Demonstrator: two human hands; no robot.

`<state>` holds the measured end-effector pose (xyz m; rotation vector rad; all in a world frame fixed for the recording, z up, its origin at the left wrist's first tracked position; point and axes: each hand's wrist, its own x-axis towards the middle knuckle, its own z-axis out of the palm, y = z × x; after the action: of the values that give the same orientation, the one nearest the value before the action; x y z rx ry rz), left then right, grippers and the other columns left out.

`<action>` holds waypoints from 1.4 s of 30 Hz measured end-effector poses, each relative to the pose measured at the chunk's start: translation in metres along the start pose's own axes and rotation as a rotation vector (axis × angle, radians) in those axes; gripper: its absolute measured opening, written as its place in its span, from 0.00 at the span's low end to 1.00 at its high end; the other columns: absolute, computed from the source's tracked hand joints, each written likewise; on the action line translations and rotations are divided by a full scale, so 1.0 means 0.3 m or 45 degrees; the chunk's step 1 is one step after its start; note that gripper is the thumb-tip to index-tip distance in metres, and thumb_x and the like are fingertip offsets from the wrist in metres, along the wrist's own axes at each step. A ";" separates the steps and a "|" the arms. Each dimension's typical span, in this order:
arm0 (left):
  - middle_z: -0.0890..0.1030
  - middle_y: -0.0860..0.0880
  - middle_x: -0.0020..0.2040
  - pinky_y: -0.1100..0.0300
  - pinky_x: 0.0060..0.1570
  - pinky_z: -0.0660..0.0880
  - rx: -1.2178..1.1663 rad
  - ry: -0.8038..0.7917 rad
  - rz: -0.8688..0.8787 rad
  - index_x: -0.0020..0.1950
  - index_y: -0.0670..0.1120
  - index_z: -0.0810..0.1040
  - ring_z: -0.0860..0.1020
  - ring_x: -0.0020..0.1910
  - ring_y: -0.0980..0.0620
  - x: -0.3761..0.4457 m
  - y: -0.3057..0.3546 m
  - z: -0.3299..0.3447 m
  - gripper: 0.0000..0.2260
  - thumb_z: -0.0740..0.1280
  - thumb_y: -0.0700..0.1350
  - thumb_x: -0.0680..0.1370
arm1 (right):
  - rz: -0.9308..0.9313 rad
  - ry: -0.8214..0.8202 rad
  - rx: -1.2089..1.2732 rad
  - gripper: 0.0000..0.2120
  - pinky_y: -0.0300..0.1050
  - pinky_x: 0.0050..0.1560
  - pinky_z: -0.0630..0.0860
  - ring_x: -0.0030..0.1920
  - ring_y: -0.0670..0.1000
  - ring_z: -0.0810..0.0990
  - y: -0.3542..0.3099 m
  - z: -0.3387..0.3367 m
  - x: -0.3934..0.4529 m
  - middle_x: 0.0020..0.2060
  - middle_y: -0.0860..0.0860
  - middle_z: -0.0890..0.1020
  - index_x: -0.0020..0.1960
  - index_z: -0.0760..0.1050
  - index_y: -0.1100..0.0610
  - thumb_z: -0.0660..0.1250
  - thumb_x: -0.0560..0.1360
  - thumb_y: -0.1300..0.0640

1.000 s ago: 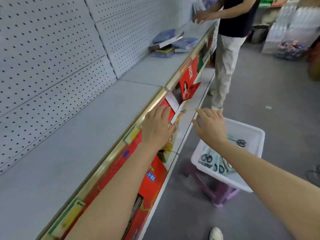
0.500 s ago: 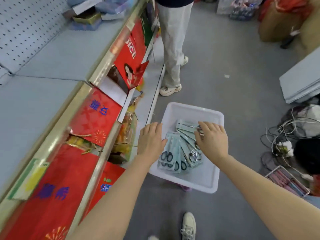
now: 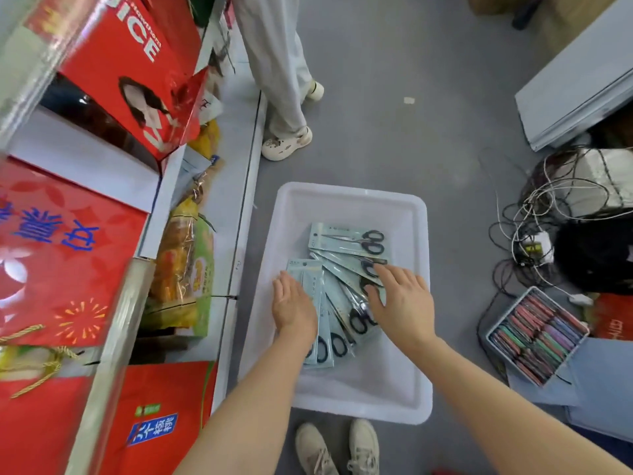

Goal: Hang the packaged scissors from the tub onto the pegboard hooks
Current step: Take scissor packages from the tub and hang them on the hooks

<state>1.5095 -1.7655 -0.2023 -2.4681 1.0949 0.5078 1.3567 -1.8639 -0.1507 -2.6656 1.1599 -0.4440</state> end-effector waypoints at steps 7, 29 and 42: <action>0.41 0.34 0.78 0.45 0.75 0.53 -0.463 -0.242 -0.093 0.79 0.44 0.46 0.45 0.77 0.35 0.016 0.069 0.101 0.34 0.61 0.52 0.80 | 0.066 -0.034 -0.012 0.15 0.52 0.49 0.78 0.48 0.58 0.83 0.041 0.060 0.009 0.48 0.53 0.85 0.56 0.81 0.60 0.75 0.70 0.58; 0.63 0.50 0.67 0.61 0.50 0.66 -1.611 0.229 -0.258 0.79 0.52 0.50 0.67 0.57 0.55 -0.096 -0.027 0.001 0.51 0.79 0.54 0.65 | -0.011 -0.687 -0.139 0.28 0.57 0.68 0.59 0.67 0.60 0.64 0.125 0.474 0.420 0.67 0.57 0.67 0.73 0.58 0.49 0.63 0.76 0.44; 0.70 0.60 0.64 0.70 0.54 0.66 -1.874 0.346 -0.252 0.74 0.55 0.63 0.70 0.59 0.64 -0.142 -0.047 -0.025 0.31 0.73 0.52 0.74 | 0.302 -0.862 -0.186 0.42 0.55 0.61 0.65 0.59 0.60 0.69 0.101 0.373 0.380 0.59 0.57 0.73 0.68 0.66 0.50 0.69 0.63 0.28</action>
<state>1.4947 -1.7342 -0.1730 -3.9085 0.5125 1.2570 1.4491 -1.9614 -0.2423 -2.4164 1.2694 0.5606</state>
